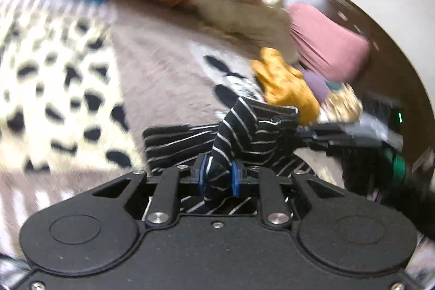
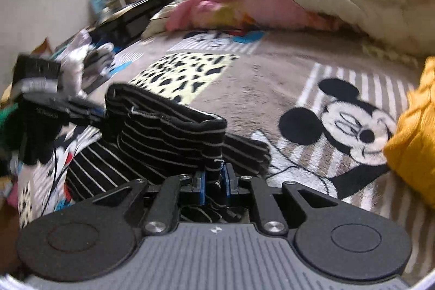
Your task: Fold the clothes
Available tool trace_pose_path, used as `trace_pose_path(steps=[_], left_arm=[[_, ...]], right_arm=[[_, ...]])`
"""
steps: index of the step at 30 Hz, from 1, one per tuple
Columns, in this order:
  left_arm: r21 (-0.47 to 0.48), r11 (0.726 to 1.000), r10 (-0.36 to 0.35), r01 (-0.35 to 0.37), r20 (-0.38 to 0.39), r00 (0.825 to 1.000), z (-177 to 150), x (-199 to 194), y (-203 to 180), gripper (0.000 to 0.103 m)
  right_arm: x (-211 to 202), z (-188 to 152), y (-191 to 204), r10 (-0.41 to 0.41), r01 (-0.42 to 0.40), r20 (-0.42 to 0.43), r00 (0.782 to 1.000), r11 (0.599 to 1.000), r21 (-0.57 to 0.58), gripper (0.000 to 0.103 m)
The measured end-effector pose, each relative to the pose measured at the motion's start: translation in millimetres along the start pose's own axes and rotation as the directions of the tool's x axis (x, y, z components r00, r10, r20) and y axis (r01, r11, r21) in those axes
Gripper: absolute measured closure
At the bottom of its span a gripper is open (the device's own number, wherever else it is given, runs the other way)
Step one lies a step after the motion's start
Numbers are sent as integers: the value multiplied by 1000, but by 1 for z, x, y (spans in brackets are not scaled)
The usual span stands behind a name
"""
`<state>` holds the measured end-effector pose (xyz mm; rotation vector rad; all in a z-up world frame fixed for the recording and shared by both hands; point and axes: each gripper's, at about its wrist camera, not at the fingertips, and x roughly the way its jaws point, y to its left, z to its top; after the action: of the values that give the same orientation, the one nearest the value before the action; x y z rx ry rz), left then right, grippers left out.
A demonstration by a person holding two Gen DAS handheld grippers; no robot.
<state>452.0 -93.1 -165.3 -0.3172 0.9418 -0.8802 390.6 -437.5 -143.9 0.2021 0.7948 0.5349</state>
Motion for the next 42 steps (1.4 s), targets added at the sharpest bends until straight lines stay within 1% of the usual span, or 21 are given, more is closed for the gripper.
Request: trace_pose_path(steps=[2,3,6,8,11,13,14,16,17,20,22,25,27,28,30,33,34,36,38,39,42], left_arm=[[-20,991,134,-133,36,990,-2,6,2,69],[2,977,213,-214,89,973,-5,2,-5,66],[60,950,281,-307,264,923,-23,-24,-31,63],[187,922,262,-339,346,901,-42,-33,-60,63],[393,876,133,-281,363,922,-69,-27,-97,63],[528,798,124,-292,329,936,-88,-11,-113,63],[580,747,174,-325,302,937,-98,3,-114,62],[562,722,310,-402,256,915,-109,35,-93,63],[511,762,291,-398,278,915,-110,34,-83,62],[536,737,334,-411,240,911,-100,28,-94,61],[541,728,333,-421,258,907,-95,15,-107,63],[491,785,268,-378,281,921,-99,10,-110,64],[455,791,334,-410,240,912,-115,31,-91,64],[392,834,296,-388,274,915,-120,30,-76,63],[363,856,303,-368,223,926,-105,25,-76,62],[393,836,328,-383,203,923,-100,14,-90,62],[343,865,301,-366,229,926,-101,1,-90,62],[242,914,253,-324,284,925,-103,-26,-89,47],[111,943,259,-313,347,901,-111,-48,-81,39],[35,958,255,-284,341,905,-111,-51,-71,38],[-161,965,248,-207,313,917,-111,-54,-44,37]], right_arm=[[12,7,-10,-88,87,23,996,995,37,77],[10,7,-11,-137,134,53,989,989,58,72],[-13,-2,-1,-219,208,185,958,975,77,64],[-30,-18,24,-238,253,276,931,967,-18,62],[-41,-51,65,-154,226,336,929,956,-189,64],[-36,-72,90,-132,244,344,930,920,-306,64],[-28,-79,97,-149,262,325,934,905,-336,64],[11,-87,95,-244,305,204,948,880,-365,63],[22,-92,90,-249,307,199,948,884,-353,61],[18,-81,92,-270,314,175,947,892,-326,58],[4,-81,105,-279,345,221,935,860,-375,59],[-20,-86,115,-228,332,311,923,881,-338,58],[4,-92,105,-287,337,197,937,889,-311,58],[13,-100,95,-282,322,175,943,905,-277,56],[11,-96,88,-264,298,167,950,926,-231,55],[4,-87,100,-304,335,149,941,901,-275,54],[-4,-87,104,-303,338,170,938,909,-245,54],[-25,-92,97,-289,316,231,929,945,-85,50],[-41,-98,87,-295,280,268,917,956,91,30],[-43,-102,80,-281,239,265,922,954,181,27],[-33,-115,46,-180,48,242,953,883,468,25]])
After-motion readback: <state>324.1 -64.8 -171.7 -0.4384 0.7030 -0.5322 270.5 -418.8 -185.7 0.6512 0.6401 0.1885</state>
